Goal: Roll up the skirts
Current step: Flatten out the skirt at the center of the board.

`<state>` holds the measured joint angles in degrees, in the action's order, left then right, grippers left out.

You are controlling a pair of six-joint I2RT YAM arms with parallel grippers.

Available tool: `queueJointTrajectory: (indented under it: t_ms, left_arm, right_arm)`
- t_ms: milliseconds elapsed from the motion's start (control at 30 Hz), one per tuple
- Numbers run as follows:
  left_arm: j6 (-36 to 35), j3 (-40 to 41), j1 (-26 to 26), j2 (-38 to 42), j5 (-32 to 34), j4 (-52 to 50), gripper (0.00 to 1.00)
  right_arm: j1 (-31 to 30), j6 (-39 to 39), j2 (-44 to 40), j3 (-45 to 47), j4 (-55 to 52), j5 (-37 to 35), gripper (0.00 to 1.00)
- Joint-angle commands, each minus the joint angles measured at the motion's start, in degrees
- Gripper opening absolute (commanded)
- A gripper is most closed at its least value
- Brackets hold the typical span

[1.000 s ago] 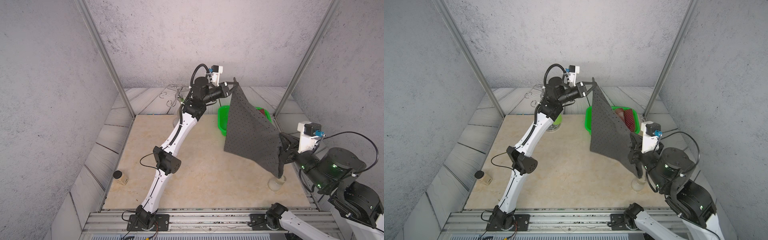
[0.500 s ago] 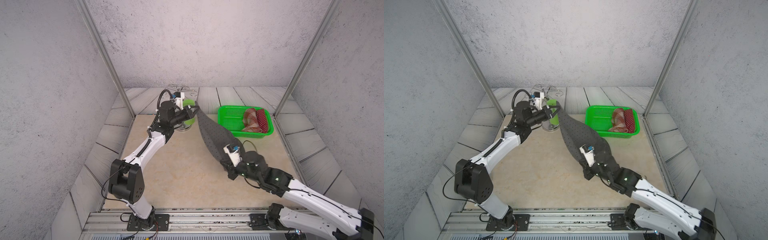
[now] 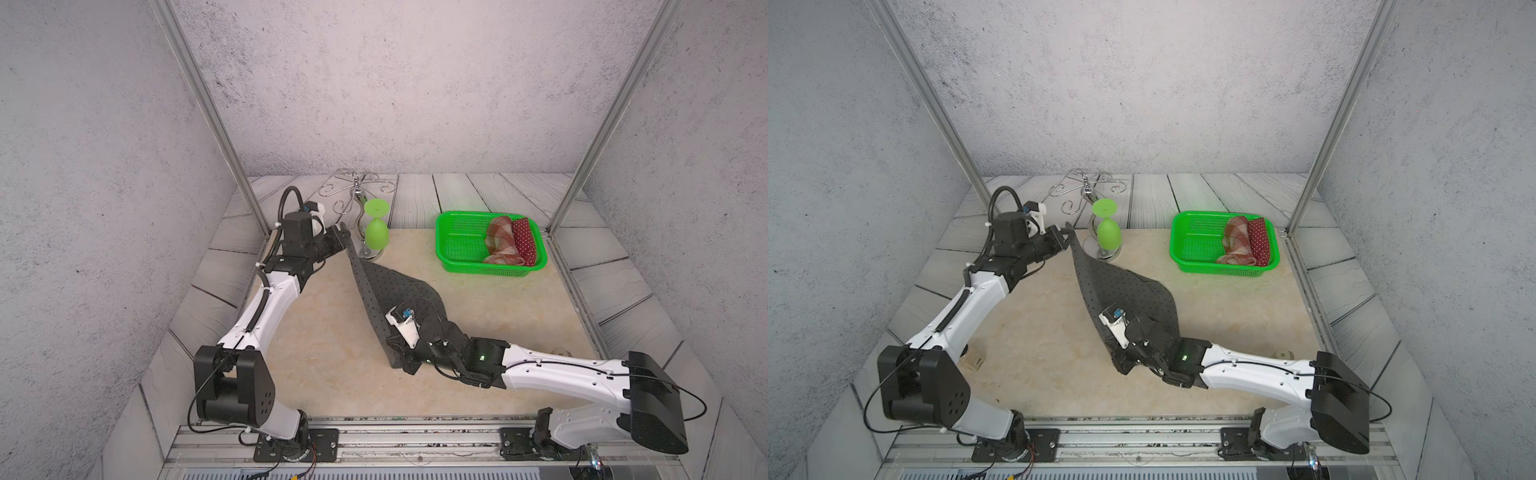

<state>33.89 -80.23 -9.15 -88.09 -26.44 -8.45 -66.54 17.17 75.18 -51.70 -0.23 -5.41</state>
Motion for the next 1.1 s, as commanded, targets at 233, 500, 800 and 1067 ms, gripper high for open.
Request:
queueJointTrajectory:
  t_ms: [233, 500, 800, 1067]
  left_arm:
    - [-6.3, -31.38, -17.38, -13.05, -5.09, 1.54, 0.0]
    - [-5.43, -78.0, -27.18, -38.23, -6.82, -7.39, 0.0]
    - [8.74, -83.43, -25.48, -47.27, -3.22, 4.44, 0.0]
    - [12.56, -72.47, -22.29, -44.15, -6.53, 8.21, 0.0]
  right_arm:
    - [19.69, -1.14, -34.44, -8.59, -29.7, -13.56, 0.0]
    - [20.21, -4.45, -38.57, -20.21, -40.95, -18.48, 0.0]
    - [20.23, -6.4, -40.44, -24.5, -45.46, -25.76, 0.0]
    - [20.17, -5.15, -40.47, -18.17, -40.38, -13.91, 0.0]
